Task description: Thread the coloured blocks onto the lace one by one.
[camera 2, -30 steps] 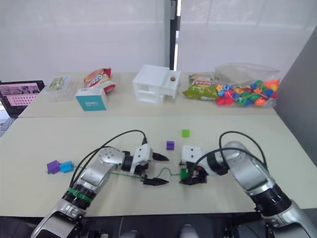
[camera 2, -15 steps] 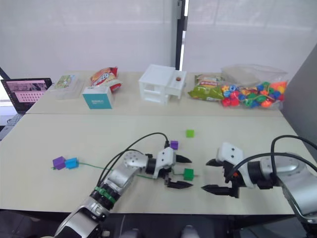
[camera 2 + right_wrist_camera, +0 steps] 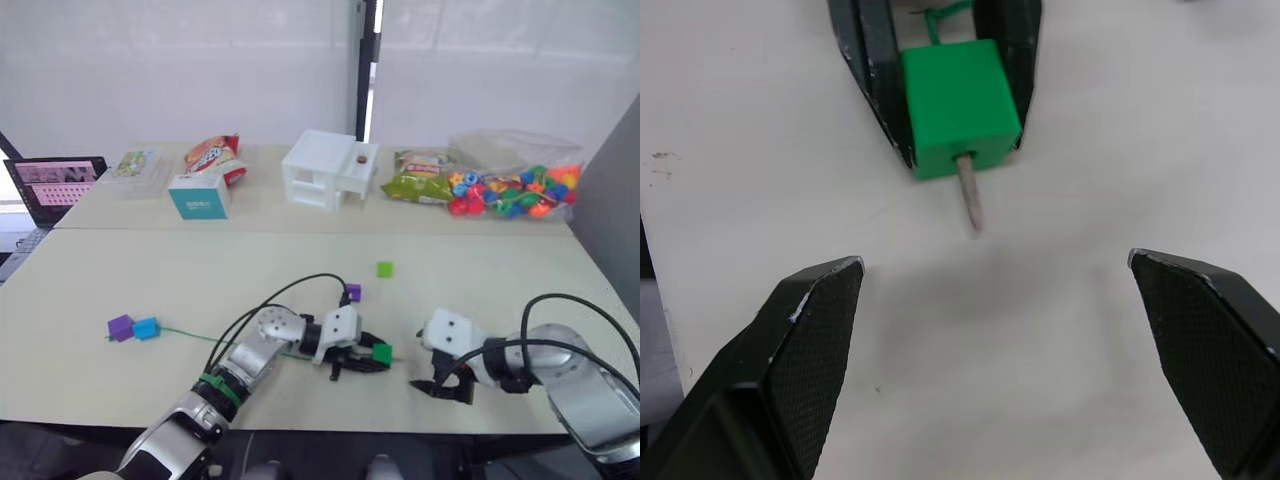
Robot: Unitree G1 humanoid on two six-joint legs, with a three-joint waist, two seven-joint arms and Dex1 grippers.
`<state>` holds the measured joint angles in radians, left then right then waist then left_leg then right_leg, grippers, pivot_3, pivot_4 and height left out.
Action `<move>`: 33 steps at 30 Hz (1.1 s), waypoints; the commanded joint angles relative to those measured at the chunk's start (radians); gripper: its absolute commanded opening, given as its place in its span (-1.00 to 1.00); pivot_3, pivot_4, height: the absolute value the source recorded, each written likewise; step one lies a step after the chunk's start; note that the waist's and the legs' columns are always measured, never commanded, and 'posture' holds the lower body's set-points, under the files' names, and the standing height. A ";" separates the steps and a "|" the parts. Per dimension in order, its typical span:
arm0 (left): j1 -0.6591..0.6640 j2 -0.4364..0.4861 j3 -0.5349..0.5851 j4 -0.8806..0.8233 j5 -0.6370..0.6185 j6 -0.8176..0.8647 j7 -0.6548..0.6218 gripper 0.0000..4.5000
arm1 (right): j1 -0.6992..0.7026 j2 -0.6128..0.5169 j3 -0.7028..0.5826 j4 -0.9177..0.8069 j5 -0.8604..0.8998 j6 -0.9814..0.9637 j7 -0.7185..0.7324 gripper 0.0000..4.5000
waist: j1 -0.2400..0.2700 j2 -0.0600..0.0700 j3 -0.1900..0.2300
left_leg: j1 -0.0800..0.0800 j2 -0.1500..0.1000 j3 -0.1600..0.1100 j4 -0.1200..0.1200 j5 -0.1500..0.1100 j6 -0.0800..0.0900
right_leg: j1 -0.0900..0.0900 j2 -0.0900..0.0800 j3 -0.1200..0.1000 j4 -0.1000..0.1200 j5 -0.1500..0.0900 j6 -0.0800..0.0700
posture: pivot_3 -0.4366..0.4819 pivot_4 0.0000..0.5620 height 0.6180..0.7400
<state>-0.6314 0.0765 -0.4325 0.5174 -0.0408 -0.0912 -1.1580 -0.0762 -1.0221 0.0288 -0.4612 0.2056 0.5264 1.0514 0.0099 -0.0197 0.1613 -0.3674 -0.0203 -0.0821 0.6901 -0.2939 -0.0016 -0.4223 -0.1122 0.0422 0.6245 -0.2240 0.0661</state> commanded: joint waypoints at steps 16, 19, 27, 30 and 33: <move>-0.027 0.015 0.002 -0.010 0.006 -0.016 -0.006 -0.46 | -0.122 0.050 0.147 0.056 -0.063 -0.025 -0.016 -0.10 | 0.000 0.000 0.000 | -0.001 0.000 0.000 0.003 -0.001 0.001 | 0.000 0.000 0.000 0.001 0.000 0.000 | -0.05 -0.47 1.00; -0.029 0.015 0.000 -0.005 0.009 -0.018 -0.006 -0.46 | -0.131 0.060 0.149 0.067 -0.071 -0.030 -0.018 -0.10 | 0.001 0.000 0.000 | -0.001 0.000 0.000 0.003 -0.001 0.001 | 0.000 0.000 0.000 0.001 0.000 0.000 | -0.05 -0.47 1.00; -0.035 0.012 -0.004 0.005 0.016 -0.023 -0.005 -0.46 | -0.148 0.083 0.156 0.100 -0.084 -0.036 -0.018 -0.46 | 0.000 0.000 0.000 | -0.001 0.000 0.000 0.004 -0.001 0.001 | 0.000 0.000 0.000 0.001 0.000 0.000 | -0.05 -0.47 1.00; -0.034 0.014 -0.005 0.004 0.017 -0.018 -0.006 -0.46 | -0.146 0.088 0.153 0.096 -0.076 -0.031 -0.011 -0.93 | 0.000 0.000 0.000 | -0.001 0.000 0.000 0.004 -0.001 0.001 | 0.000 0.000 0.000 0.001 0.000 0.000 | -0.05 -0.47 1.00; -0.031 0.017 -0.007 -0.001 0.013 0.003 -0.018 -0.46 | -0.146 0.089 0.154 0.094 -0.076 -0.032 -0.007 -1.00 | -0.001 0.000 0.000 | -0.001 0.000 0.000 0.004 -0.001 0.001 | 0.000 0.000 0.000 0.001 0.000 0.000 | -0.05 -0.47 1.00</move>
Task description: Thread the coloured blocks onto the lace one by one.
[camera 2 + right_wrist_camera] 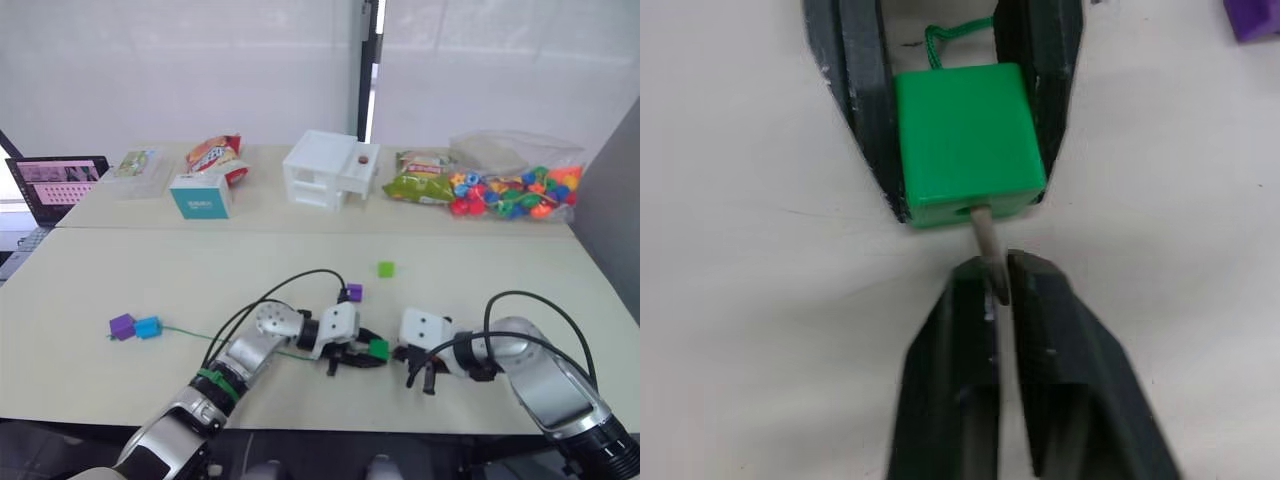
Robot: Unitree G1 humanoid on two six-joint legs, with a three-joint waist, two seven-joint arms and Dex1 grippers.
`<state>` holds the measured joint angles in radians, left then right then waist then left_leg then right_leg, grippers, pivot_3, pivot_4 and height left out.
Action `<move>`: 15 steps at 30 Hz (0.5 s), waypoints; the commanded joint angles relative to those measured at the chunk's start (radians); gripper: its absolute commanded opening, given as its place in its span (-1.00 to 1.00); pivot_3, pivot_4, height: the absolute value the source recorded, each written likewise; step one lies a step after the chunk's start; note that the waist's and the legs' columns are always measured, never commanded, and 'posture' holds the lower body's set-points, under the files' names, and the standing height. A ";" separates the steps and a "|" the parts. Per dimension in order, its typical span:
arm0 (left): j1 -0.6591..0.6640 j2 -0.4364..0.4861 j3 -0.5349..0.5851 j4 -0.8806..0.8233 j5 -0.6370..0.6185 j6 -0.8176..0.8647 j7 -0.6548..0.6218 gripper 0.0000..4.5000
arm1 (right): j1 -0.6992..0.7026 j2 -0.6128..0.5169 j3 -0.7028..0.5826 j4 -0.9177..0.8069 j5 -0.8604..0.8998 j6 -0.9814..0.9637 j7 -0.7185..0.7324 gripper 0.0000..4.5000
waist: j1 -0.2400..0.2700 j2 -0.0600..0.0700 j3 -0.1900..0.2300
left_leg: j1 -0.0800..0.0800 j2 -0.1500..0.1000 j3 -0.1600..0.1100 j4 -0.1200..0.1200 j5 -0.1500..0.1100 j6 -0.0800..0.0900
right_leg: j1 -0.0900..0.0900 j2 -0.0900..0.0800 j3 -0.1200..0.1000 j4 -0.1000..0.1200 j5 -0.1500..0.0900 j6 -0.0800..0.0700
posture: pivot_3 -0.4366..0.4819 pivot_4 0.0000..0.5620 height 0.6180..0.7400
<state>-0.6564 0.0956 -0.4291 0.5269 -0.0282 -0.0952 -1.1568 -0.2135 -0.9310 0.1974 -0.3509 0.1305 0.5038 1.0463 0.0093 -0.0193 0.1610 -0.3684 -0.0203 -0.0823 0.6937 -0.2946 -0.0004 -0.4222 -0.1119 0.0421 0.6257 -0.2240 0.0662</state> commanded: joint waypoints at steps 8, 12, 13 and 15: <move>-0.003 0.093 0.021 -0.098 -0.002 0.083 -0.037 -0.46 | -0.002 -0.025 -0.019 0.027 -0.003 -0.051 0.035 -1.00 | -0.003 0.000 0.000 | 0.000 0.000 0.000 0.000 0.000 0.000 | 0.000 0.000 0.000 0.000 0.000 0.000 | -0.05 -0.47 1.00; 0.061 0.237 0.094 -0.233 -0.059 0.181 -0.064 -0.46 | -0.026 -0.026 -0.010 0.064 -0.012 -0.082 0.055 -1.00 | -0.022 0.000 0.000 | 0.001 0.000 0.000 -0.001 0.000 0.000 | -0.001 0.001 0.000 0.003 0.000 0.000 | -0.05 -0.47 1.00; 0.081 0.273 0.113 -0.264 -0.071 0.199 -0.069 -0.46 | -0.033 -0.025 -0.007 0.074 -0.014 -0.088 0.059 -1.00 | -0.028 0.000 0.000 | 0.001 0.001 -0.001 -0.001 0.000 0.000 | -0.001 0.001 0.000 0.003 0.000 0.000 | -0.05 -0.47 1.00; 0.120 0.339 0.148 -0.315 -0.090 0.221 -0.070 -0.46 | -0.046 -0.023 -0.001 0.091 -0.018 -0.100 0.069 -1.00 | -0.030 0.000 0.000 | 0.003 0.001 -0.001 -0.001 -0.001 0.002 | -0.001 0.001 0.000 0.004 0.000 0.000 | -0.05 -0.47 1.00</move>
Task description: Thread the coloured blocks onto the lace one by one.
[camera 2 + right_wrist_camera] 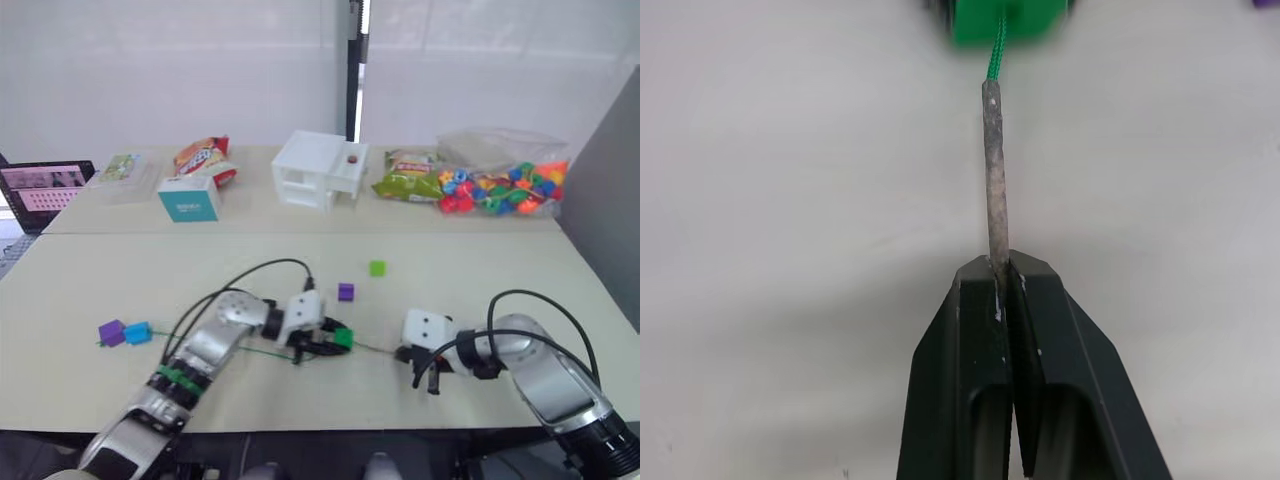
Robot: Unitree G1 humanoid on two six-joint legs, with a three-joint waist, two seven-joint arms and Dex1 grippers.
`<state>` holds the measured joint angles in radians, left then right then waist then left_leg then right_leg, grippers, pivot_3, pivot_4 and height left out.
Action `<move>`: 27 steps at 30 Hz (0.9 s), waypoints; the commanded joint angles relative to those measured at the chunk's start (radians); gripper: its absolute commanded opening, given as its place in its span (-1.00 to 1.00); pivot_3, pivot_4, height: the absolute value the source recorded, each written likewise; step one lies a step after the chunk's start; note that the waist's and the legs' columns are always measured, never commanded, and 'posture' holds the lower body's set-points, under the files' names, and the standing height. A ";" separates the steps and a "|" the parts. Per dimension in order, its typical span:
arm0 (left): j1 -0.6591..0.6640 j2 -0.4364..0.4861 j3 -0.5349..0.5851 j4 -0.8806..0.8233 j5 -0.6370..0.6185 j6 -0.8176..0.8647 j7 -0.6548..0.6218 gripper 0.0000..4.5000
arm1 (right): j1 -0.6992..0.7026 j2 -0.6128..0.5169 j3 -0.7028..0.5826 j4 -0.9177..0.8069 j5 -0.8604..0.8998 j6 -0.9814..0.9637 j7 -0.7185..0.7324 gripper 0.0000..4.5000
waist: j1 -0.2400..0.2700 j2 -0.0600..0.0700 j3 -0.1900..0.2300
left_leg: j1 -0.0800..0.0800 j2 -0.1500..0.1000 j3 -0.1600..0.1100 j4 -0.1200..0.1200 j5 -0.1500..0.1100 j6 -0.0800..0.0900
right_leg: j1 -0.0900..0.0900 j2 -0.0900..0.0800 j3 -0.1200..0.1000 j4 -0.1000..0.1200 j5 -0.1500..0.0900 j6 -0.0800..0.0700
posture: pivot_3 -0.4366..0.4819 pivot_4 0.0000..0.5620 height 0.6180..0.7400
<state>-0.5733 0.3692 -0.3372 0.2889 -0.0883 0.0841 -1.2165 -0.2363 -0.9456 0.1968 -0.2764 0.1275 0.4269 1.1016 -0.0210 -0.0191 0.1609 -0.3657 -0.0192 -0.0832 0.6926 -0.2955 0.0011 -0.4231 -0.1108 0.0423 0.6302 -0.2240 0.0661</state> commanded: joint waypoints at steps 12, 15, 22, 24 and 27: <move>0.246 0.578 0.346 0.096 -0.086 -0.074 -0.103 -0.46 | -0.126 0.044 0.038 0.103 -0.019 -0.073 0.077 -1.00 | -0.020 0.000 0.000 | 0.007 0.002 0.001 -0.007 0.000 0.000 | 0.001 0.001 0.001 0.000 -0.001 -0.002 | -0.05 -0.47 1.00; 0.275 0.645 0.361 0.168 -0.072 -0.104 -0.130 -0.46 | -0.144 0.055 0.054 0.119 -0.039 -0.090 0.088 -1.00 | -0.023 0.000 0.000 | 0.008 0.002 0.001 -0.011 0.000 0.000 | 0.001 0.001 0.001 0.000 -0.001 -0.002 | -0.05 -0.47 1.00; 0.228 0.734 0.349 0.387 -0.023 -0.168 -0.166 -0.01 | -0.181 0.090 0.075 0.146 -0.048 -0.101 0.103 -1.00 | -0.027 0.001 0.000 | 0.011 0.002 0.002 -0.014 0.000 0.000 | 0.001 0.001 0.001 0.001 -0.002 -0.003 | -0.05 -0.47 1.00; 0.185 0.748 0.356 0.421 -0.030 -0.154 -0.181 0.26 | -0.186 0.095 0.079 0.156 -0.052 -0.104 0.102 -1.00 | -0.033 0.001 0.000 | 0.011 0.002 0.003 -0.014 0.000 0.000 | 0.000 0.002 0.001 0.001 -0.002 -0.003 | -0.05 -0.47 1.00; 0.099 0.764 0.366 0.454 -0.036 -0.147 -0.217 0.73 | -0.187 0.105 0.084 0.160 -0.053 -0.103 0.097 -1.00 | -0.025 0.000 0.001 | 0.010 0.002 0.002 -0.014 0.000 0.000 | 0.000 0.002 0.000 0.001 -0.002 -0.003 | -0.05 -0.47 1.00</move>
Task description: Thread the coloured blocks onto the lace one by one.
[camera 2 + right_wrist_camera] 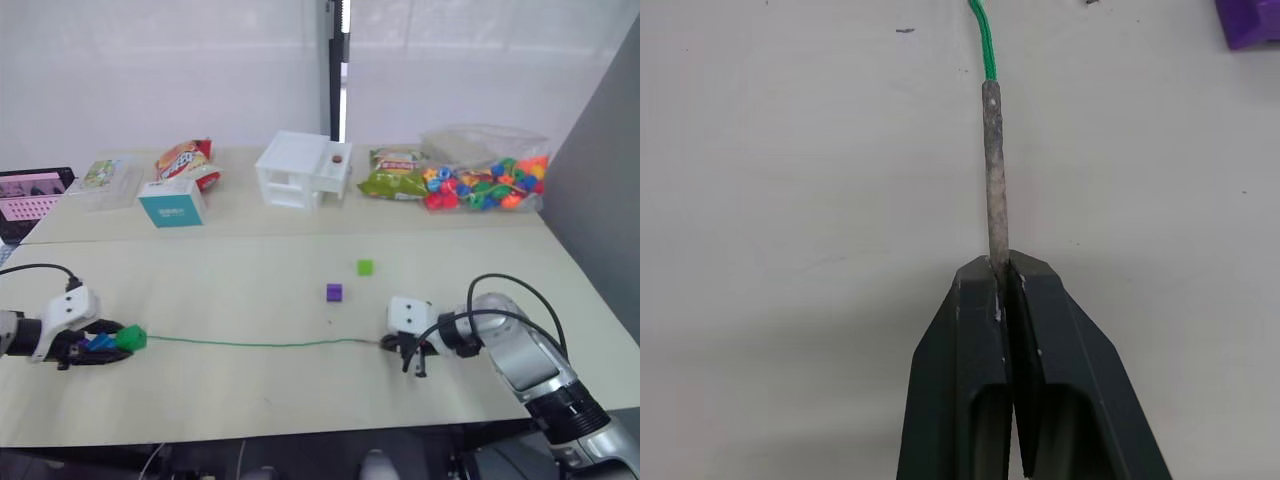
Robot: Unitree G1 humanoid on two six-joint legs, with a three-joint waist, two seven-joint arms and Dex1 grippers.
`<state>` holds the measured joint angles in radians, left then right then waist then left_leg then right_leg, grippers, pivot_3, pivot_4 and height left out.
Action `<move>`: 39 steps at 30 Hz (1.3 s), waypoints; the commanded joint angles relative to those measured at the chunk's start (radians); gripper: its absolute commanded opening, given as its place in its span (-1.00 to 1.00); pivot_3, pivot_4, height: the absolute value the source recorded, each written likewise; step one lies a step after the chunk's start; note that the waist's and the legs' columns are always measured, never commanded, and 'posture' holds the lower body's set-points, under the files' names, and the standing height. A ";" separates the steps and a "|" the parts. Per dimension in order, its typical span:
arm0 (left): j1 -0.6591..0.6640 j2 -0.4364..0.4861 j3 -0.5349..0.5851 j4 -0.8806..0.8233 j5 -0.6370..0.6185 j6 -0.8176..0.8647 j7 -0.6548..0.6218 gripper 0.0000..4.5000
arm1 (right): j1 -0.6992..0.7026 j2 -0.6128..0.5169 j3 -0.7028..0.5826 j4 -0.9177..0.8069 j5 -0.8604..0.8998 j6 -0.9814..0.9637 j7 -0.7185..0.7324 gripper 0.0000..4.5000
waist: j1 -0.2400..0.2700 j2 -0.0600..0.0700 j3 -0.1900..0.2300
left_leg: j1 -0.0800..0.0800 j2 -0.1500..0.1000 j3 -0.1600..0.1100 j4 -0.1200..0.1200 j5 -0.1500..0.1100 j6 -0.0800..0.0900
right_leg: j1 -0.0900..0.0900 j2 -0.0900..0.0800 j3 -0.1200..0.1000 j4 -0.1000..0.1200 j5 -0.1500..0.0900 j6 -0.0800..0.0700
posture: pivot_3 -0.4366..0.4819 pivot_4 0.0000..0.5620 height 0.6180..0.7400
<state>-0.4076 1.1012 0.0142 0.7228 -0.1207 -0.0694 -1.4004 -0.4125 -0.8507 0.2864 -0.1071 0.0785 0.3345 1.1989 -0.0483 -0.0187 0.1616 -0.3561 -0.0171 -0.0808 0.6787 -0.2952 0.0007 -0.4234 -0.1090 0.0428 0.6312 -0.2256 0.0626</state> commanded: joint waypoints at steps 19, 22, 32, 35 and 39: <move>-0.171 -0.406 -0.027 -0.661 -0.304 0.349 0.050 0.99 | -0.004 0.029 -0.016 -0.104 0.039 0.068 0.011 -1.00 | 0.014 -0.005 0.002 | -0.008 -0.001 -0.002 0.006 0.001 -0.002 | -0.001 -0.003 -0.001 0.002 0.001 0.002 | -0.05 -0.47 1.00; -0.151 -0.496 -0.121 -0.713 -0.237 0.344 0.118 0.99 | -0.018 0.036 0.007 -0.117 0.030 0.075 0.022 -1.00 | -0.003 -0.005 0.002 | -0.013 -0.001 -0.001 0.008 0.001 -0.001 | -0.007 -0.001 0.000 0.003 0.003 0.002 | -0.05 -0.47 1.00; -0.108 -0.728 -0.351 -0.652 -0.102 0.240 0.206 0.99 | -0.030 0.039 0.036 -0.167 0.037 0.118 0.037 -1.00 | 0.028 -0.004 0.001 | -0.013 -0.001 -0.002 0.013 0.000 0.000 | -0.004 -0.002 0.000 -0.001 0.003 0.002 | -0.05 -0.47 1.00; -0.079 -0.740 -0.380 -0.640 -0.083 0.205 0.205 0.99 | -0.023 0.035 0.034 -0.173 0.039 0.119 0.036 -1.00 | 0.032 -0.004 0.001 | -0.012 -0.001 -0.001 0.014 0.000 0.000 | -0.003 -0.002 0.000 -0.001 0.003 0.002 | -0.05 -0.47 1.00; -0.060 -0.743 -0.376 -0.635 -0.084 0.190 0.205 0.99 | -0.022 0.032 0.031 -0.175 0.040 0.122 0.037 -1.00 | 0.034 -0.004 0.001 | -0.012 -0.002 -0.001 0.015 0.000 0.000 | -0.003 -0.002 0.000 -0.001 0.003 0.002 | -0.05 -0.47 1.00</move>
<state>-0.4601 0.3608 -0.3738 0.1031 -0.1978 0.1441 -1.1968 -0.4323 -0.8078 0.3401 -0.2496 0.1016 0.4523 1.2350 -0.0145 -0.0224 0.1628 -0.3686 -0.0186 -0.0823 0.6935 -0.2953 0.0006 -0.4260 -0.1108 0.0423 0.6297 -0.2227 0.0644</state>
